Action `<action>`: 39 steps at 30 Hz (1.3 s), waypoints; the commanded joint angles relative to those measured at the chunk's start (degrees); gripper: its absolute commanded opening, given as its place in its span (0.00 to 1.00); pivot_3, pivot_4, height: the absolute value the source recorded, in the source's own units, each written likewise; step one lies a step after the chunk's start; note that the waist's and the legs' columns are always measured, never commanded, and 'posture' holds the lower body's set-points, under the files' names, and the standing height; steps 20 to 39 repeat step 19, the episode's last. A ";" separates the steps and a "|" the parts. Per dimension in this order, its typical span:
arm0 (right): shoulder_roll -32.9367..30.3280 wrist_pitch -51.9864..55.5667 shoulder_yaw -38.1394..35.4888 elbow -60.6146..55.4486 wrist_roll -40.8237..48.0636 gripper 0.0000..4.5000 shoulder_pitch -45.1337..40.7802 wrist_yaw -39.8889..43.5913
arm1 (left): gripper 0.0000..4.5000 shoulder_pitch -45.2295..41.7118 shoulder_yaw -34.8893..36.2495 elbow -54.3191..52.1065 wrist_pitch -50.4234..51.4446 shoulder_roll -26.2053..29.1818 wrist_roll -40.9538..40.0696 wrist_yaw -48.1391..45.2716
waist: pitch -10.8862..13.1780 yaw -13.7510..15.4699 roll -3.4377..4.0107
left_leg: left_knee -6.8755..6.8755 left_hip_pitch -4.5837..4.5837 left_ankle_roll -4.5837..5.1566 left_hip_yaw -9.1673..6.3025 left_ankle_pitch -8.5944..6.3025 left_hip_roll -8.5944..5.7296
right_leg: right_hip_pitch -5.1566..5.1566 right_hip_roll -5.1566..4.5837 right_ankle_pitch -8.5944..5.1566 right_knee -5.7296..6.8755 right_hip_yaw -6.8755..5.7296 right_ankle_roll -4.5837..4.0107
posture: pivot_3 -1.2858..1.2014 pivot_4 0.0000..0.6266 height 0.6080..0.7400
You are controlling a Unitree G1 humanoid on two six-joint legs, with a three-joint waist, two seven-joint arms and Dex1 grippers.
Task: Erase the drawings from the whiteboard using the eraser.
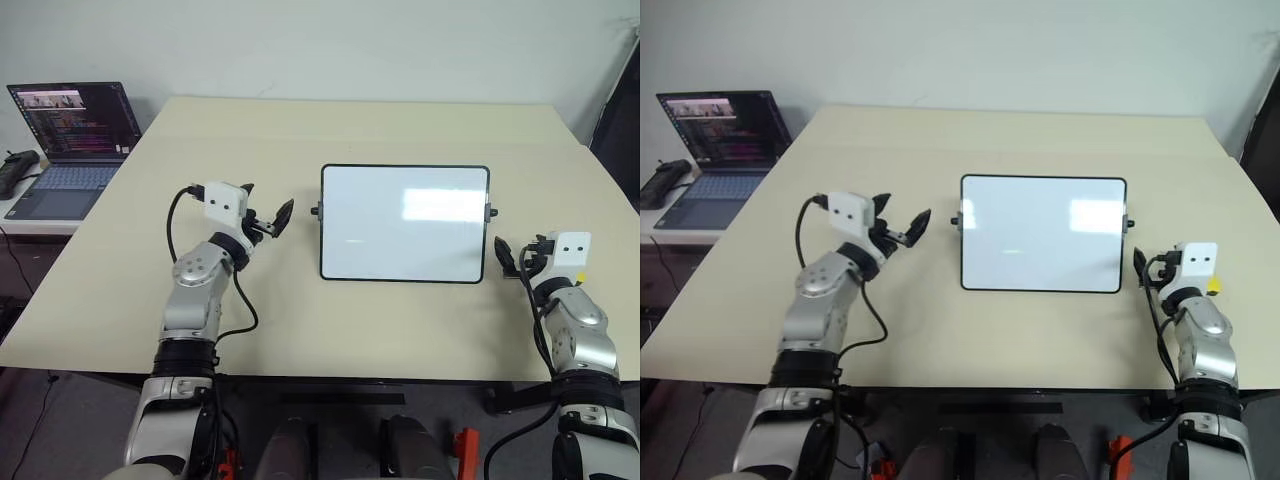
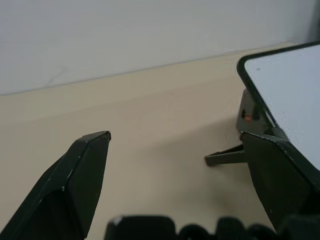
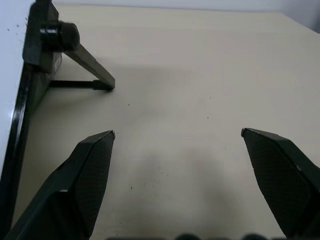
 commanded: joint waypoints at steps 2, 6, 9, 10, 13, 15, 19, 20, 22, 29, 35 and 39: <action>2.28 -4.37 -0.48 1.11 0.55 0.99 -0.68 -1.85 | 1.00 -0.55 -1.35 2.93 -4.80 -3.80 2.78 4.89 | 0.00 -0.04 0.00 | 0.01 0.01 0.00 0.00 0.00 0.00 | 0.01 0.00 0.00 0.01 0.00 0.00 | 0.52 0.24 1.00; 4.31 -6.47 -0.28 1.41 0.57 0.99 -1.22 -3.07 | 1.00 -0.17 -2.72 6.53 -8.23 -6.03 4.44 6.09 | -0.01 -0.07 0.01 | 0.00 0.02 0.00 0.00 0.00 0.00 | 0.01 0.01 0.00 0.04 0.01 0.00 | 0.52 0.24 1.00; 5.40 -6.52 -0.49 1.61 0.95 0.99 -2.33 -4.34 | 1.00 -0.49 -3.02 9.95 -10.20 -6.49 5.70 7.30 | -0.01 -0.07 0.01 | 0.02 0.01 0.00 0.00 0.00 -0.02 | 0.01 0.00 0.00 0.03 0.01 0.00 | 0.52 0.24 1.00; 5.61 -6.46 -0.51 1.60 0.97 0.99 -2.52 -4.64 | 1.00 -0.65 -2.91 10.75 -10.50 -6.57 5.82 7.77 | -0.01 -0.08 0.01 | 0.02 0.02 0.00 0.00 0.00 -0.02 | 0.01 0.00 0.00 0.04 0.01 0.00 | 0.52 0.24 1.00; 5.93 -7.19 -0.43 1.07 0.34 0.99 -2.80 -6.08 | 1.00 -0.33 -2.63 13.56 -11.82 -6.79 5.81 7.98 | -0.01 -0.09 0.01 | 0.00 0.02 0.00 -0.01 0.00 0.00 | 0.00 0.01 0.00 0.04 0.00 0.00 | 0.52 0.24 1.00; 5.77 -7.43 -1.04 0.38 0.24 0.99 -2.62 -7.66 | 1.00 -0.05 -2.59 15.46 -12.50 -6.77 6.35 8.79 | -0.01 -0.10 0.01 | -0.02 0.03 0.00 -0.01 0.00 0.00 | -0.01 0.02 0.00 0.05 0.00 0.00 | 0.52 0.24 1.00; 5.93 -7.57 -0.94 0.14 0.37 0.99 -2.62 -9.27 | 1.00 -1.66 -2.03 19.99 -14.50 -5.70 7.94 12.14 | -0.01 -0.12 0.01 | -0.01 0.02 0.00 -0.01 0.00 0.00 | -0.01 0.02 0.00 0.05 0.00 0.00 | 0.52 0.24 1.00; 5.93 -7.57 -0.94 0.14 0.37 0.99 -2.62 -9.27 | 1.00 -1.66 -2.03 19.99 -14.50 -5.70 7.94 12.14 | -0.01 -0.12 0.01 | -0.01 0.02 0.00 -0.01 0.00 0.00 | -0.01 0.02 0.00 0.05 0.00 0.00 | 0.52 0.24 1.00; 5.93 -7.57 -0.94 0.14 0.37 0.99 -2.62 -9.27 | 1.00 -1.66 -2.03 19.99 -14.50 -5.70 7.94 12.14 | -0.01 -0.12 0.01 | -0.01 0.02 0.00 -0.01 0.00 0.00 | -0.01 0.02 0.00 0.05 0.00 0.00 | 0.52 0.24 1.00; 5.93 -7.57 -0.94 0.14 0.37 0.99 -2.62 -9.27 | 1.00 -1.66 -2.03 19.99 -14.50 -5.70 7.94 12.14 | -0.01 -0.12 0.01 | -0.01 0.02 0.00 -0.01 0.00 0.00 | -0.01 0.02 0.00 0.05 0.00 0.00 | 0.52 0.24 1.00; 5.93 -7.57 -0.94 0.14 0.37 0.99 -2.62 -9.27 | 1.00 -1.66 -2.03 19.99 -14.50 -5.70 7.94 12.14 | -0.01 -0.12 0.01 | -0.01 0.02 0.00 -0.01 0.00 0.00 | -0.01 0.02 0.00 0.05 0.00 0.00 | 0.52 0.24 1.00; 5.93 -7.57 -0.94 0.14 0.37 0.99 -2.62 -9.27 | 1.00 -1.66 -2.03 19.99 -14.50 -5.70 7.94 12.14 | -0.01 -0.12 0.01 | -0.01 0.02 0.00 -0.01 0.00 0.00 | -0.01 0.02 0.00 0.05 0.00 0.00 | 0.52 0.24 1.00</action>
